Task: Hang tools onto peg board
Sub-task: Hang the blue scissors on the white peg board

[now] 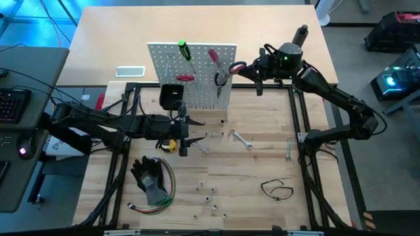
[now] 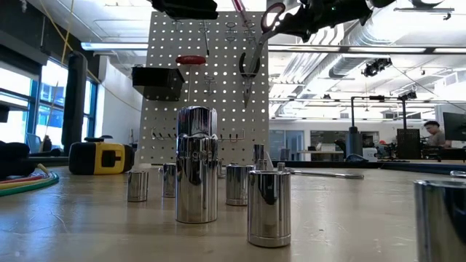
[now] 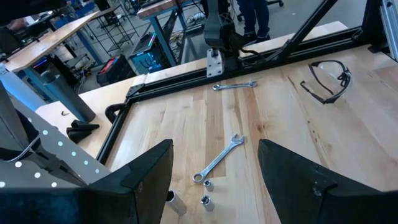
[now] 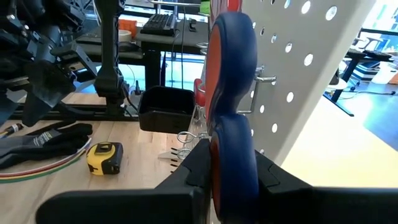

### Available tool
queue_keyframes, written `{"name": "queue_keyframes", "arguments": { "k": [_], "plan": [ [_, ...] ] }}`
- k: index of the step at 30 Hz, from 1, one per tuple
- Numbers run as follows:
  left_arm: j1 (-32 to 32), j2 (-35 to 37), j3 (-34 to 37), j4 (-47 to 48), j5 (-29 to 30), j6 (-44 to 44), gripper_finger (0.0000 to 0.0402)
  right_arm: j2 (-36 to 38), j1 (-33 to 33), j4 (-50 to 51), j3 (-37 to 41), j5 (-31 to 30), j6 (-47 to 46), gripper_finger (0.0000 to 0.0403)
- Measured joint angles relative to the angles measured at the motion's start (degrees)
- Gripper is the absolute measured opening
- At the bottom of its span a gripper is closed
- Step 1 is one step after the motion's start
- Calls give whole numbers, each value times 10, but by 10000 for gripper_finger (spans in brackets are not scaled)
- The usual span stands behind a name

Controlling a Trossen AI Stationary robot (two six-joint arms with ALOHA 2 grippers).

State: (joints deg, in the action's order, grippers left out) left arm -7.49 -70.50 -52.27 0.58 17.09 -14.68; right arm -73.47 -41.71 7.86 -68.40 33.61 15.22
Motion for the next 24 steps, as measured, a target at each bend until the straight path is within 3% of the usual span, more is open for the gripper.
{"name": "queue_keyframes", "arguments": {
  "k": [24],
  "plan": [
    [0, 0, 0, 0, 0, 0, 229, 1, 0, 4, -1, 20, -2, 32]
  ]
}}
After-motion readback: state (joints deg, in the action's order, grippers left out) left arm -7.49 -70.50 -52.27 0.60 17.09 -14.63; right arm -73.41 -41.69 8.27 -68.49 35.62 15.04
